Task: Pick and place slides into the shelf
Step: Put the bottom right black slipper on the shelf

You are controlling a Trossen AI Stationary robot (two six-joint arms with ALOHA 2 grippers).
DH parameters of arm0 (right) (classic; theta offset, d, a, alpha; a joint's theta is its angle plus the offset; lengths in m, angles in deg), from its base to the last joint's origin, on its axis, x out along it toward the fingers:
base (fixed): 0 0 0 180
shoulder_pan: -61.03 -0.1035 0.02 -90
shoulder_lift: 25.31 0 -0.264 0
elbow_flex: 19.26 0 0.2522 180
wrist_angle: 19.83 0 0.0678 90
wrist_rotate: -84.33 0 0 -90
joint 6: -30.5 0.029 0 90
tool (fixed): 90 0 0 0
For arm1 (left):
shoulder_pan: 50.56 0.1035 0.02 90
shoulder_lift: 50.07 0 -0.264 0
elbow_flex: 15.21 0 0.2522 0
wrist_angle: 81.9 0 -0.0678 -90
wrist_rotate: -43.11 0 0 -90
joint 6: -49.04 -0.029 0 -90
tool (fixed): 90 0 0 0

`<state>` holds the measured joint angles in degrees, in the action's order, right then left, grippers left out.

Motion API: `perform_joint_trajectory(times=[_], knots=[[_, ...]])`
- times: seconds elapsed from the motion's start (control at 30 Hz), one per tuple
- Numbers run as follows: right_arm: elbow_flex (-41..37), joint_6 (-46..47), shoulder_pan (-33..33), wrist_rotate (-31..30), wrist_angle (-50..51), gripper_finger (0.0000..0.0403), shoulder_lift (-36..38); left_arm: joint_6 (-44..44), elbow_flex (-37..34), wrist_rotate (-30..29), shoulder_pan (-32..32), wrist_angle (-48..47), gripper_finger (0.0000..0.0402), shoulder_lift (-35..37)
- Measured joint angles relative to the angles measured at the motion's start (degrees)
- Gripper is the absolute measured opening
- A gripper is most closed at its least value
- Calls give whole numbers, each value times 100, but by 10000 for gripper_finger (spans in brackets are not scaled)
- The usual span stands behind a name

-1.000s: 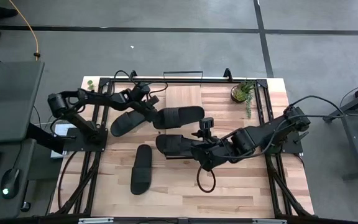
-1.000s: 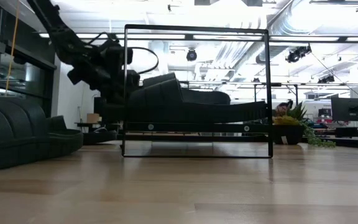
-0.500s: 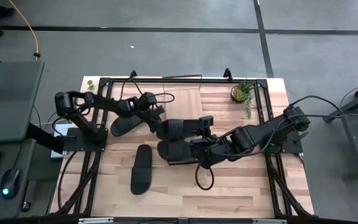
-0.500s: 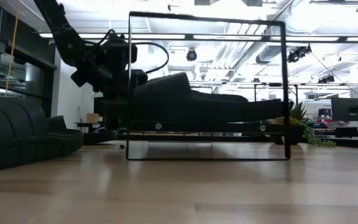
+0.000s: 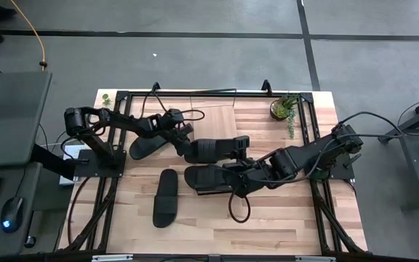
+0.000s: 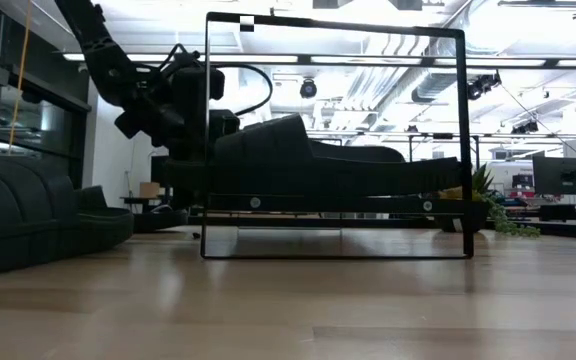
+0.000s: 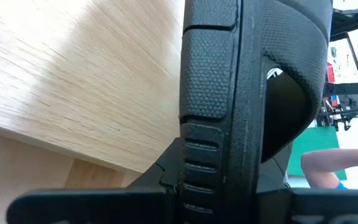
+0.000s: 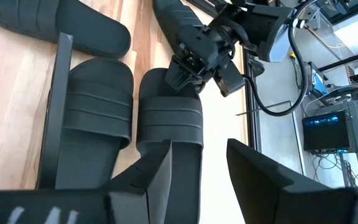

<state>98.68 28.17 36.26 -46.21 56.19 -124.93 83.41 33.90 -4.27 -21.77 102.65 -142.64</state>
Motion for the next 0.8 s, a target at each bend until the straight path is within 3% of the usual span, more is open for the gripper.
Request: perform_joint_trajectory(times=[0.57, 0.8], knots=[[0, 4, 0, 0, -33, 146, 0, 57, -2, 41, 2, -250, 34, 0], [0, 9, 0, -1, -39, 146, 0, 59, -2, -1, 2, -363, 100, 0]])
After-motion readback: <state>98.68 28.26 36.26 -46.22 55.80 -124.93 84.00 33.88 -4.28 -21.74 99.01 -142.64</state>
